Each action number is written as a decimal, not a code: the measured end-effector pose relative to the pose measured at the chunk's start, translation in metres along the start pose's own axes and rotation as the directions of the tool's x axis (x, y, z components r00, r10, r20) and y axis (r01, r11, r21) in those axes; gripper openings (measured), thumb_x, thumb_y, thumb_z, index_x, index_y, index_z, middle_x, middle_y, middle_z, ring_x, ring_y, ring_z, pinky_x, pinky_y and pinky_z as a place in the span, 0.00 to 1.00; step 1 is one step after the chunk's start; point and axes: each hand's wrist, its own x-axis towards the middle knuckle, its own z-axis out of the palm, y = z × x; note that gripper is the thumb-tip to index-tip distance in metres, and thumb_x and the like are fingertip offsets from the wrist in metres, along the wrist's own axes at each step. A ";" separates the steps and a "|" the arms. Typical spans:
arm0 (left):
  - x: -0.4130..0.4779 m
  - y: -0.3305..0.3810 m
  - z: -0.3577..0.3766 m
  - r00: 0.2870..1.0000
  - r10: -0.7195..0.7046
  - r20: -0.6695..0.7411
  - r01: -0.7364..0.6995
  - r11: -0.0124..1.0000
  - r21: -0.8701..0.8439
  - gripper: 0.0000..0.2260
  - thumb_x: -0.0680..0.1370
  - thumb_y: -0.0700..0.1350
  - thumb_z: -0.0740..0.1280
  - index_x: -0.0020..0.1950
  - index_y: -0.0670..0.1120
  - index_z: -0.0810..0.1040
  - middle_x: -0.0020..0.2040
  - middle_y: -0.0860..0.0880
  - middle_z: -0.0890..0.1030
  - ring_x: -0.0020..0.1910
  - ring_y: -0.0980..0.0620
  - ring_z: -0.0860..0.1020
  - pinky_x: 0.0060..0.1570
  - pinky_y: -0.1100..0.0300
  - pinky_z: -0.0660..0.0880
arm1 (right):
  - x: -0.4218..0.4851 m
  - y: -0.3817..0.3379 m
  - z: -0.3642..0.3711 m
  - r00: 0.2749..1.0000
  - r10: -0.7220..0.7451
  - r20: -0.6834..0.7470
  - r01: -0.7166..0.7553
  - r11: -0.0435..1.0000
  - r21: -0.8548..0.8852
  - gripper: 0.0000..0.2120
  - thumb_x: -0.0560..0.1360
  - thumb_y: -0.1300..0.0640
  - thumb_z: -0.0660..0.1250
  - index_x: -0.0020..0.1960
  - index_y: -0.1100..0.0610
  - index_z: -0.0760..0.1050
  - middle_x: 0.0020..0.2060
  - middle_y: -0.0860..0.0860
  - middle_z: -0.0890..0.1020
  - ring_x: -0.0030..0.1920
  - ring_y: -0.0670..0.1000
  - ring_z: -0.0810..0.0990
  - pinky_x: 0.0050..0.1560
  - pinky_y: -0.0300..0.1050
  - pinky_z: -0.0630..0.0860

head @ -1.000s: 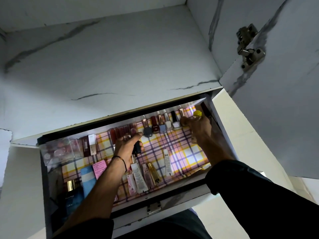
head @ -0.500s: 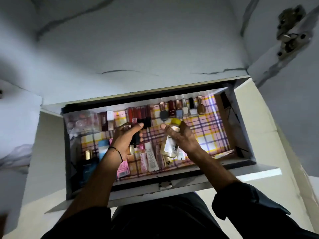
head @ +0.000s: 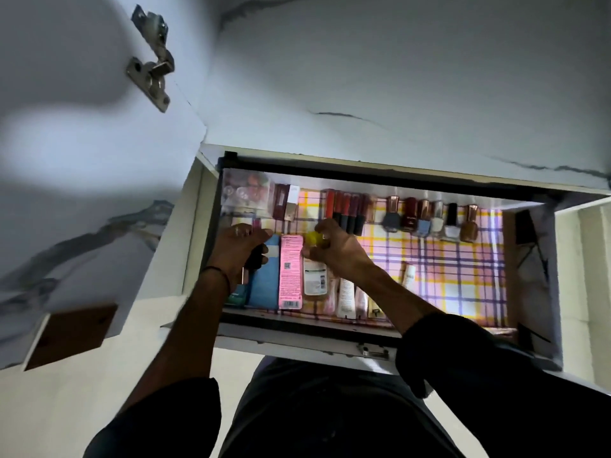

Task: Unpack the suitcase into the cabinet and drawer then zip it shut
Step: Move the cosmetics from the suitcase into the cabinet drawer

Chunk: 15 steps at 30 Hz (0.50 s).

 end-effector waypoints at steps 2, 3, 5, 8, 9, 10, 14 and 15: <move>0.004 -0.001 -0.002 1.000 -0.008 0.028 0.007 0.999 0.032 0.07 0.78 0.43 0.70 0.41 0.43 0.77 0.33 0.43 0.77 0.22 0.54 0.76 0.22 0.66 0.69 | 0.001 -0.001 0.007 1.000 0.012 0.024 -0.010 0.997 -0.082 0.23 0.75 0.51 0.74 0.64 0.57 0.71 0.52 0.54 0.80 0.48 0.54 0.81 0.39 0.42 0.74; 0.007 -0.001 -0.001 0.999 -0.014 0.050 0.012 0.999 0.047 0.07 0.78 0.43 0.70 0.42 0.42 0.78 0.33 0.43 0.77 0.23 0.53 0.75 0.22 0.66 0.69 | 0.001 0.001 0.010 1.000 0.019 0.017 -0.017 0.994 -0.105 0.21 0.75 0.51 0.74 0.63 0.57 0.72 0.52 0.54 0.81 0.48 0.54 0.80 0.41 0.43 0.75; 0.010 -0.001 0.001 0.996 -0.021 0.092 0.014 0.997 0.078 0.06 0.76 0.42 0.71 0.46 0.40 0.80 0.32 0.43 0.78 0.24 0.52 0.75 0.22 0.65 0.70 | -0.002 0.001 0.013 1.000 0.009 -0.019 -0.012 0.992 -0.128 0.19 0.75 0.52 0.74 0.62 0.57 0.73 0.51 0.54 0.81 0.47 0.54 0.81 0.42 0.44 0.77; 0.014 0.004 0.010 0.988 -0.004 0.154 -0.019 0.989 0.148 0.08 0.75 0.39 0.73 0.49 0.36 0.80 0.31 0.44 0.80 0.24 0.52 0.77 0.23 0.65 0.71 | -0.006 0.005 0.015 0.996 -0.037 -0.082 0.026 0.990 -0.138 0.15 0.77 0.56 0.71 0.61 0.57 0.72 0.50 0.52 0.80 0.43 0.48 0.79 0.33 0.32 0.72; 0.014 0.006 0.013 0.984 -0.004 0.180 -0.027 0.985 0.170 0.08 0.75 0.39 0.73 0.49 0.35 0.80 0.33 0.43 0.80 0.25 0.52 0.77 0.23 0.65 0.72 | -0.009 0.006 0.014 0.993 -0.050 -0.104 0.034 0.989 -0.143 0.14 0.78 0.58 0.71 0.61 0.58 0.73 0.50 0.51 0.79 0.43 0.48 0.79 0.32 0.30 0.70; 0.015 0.008 0.016 0.979 -0.005 0.206 -0.033 0.982 0.185 0.07 0.75 0.38 0.73 0.49 0.36 0.80 0.34 0.42 0.81 0.25 0.52 0.78 0.24 0.64 0.73 | -0.010 0.008 0.015 0.989 -0.064 -0.130 0.043 0.986 -0.160 0.13 0.78 0.60 0.70 0.60 0.59 0.73 0.49 0.51 0.79 0.44 0.49 0.79 0.32 0.31 0.70; 0.018 0.008 0.025 0.963 0.039 0.267 -0.115 0.954 0.276 0.06 0.75 0.37 0.71 0.51 0.40 0.79 0.36 0.42 0.81 0.28 0.52 0.78 0.26 0.62 0.77 | -0.012 0.020 0.016 0.978 -0.088 -0.190 0.041 0.970 -0.241 0.10 0.78 0.65 0.67 0.59 0.60 0.74 0.51 0.55 0.79 0.50 0.56 0.80 0.41 0.44 0.74; 0.020 0.007 0.026 0.963 0.046 0.267 -0.128 0.945 0.301 0.07 0.75 0.37 0.71 0.52 0.41 0.79 0.37 0.41 0.81 0.30 0.51 0.78 0.29 0.60 0.79 | -0.014 0.021 0.015 0.980 -0.090 -0.175 0.046 0.969 -0.244 0.13 0.77 0.65 0.67 0.61 0.59 0.73 0.53 0.56 0.79 0.51 0.56 0.79 0.43 0.44 0.74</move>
